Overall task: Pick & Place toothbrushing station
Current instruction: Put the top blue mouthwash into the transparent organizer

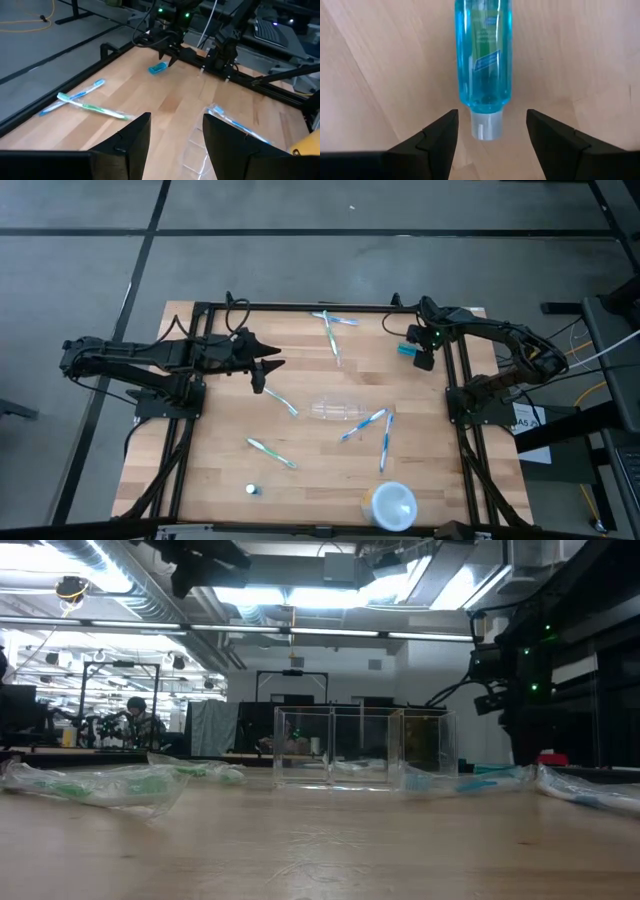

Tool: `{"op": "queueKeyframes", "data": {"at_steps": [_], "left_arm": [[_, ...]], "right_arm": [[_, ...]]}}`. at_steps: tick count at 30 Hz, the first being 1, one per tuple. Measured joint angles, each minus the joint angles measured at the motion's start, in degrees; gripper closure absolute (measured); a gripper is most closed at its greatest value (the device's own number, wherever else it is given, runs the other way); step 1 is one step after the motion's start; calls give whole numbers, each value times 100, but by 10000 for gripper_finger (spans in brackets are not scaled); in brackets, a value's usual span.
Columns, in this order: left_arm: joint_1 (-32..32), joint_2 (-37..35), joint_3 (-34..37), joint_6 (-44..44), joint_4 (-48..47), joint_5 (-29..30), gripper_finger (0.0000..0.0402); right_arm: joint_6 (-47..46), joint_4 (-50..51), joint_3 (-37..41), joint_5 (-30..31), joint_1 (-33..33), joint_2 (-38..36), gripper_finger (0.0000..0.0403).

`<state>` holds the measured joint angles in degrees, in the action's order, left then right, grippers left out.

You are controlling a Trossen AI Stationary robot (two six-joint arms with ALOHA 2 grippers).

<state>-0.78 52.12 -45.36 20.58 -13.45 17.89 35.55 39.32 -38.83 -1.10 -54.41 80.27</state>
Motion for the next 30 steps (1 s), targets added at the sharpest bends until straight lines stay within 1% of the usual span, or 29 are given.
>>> {"op": "queueKeyframes", "data": {"at_steps": [6,13,22,26,28,30], "left_arm": [[0,0,-16,-17,-14,-99,226],[12,0,-192,-142,-9,-151,226],[149,0,-326,-242,-46,-76,226],[263,0,-326,-242,-48,61,226],[334,0,-326,-238,-48,167,226],[397,0,-326,-238,-48,268,226]], "right_arm": [[-62,-10,0,2,-1,2,165],[-125,-5,0,4,6,4,169],[-364,48,-2,9,157,11,213],[-528,120,-2,-9,268,52,233],[-719,155,-2,-180,336,57,248],[-986,165,-2,-577,421,57,264]]}}
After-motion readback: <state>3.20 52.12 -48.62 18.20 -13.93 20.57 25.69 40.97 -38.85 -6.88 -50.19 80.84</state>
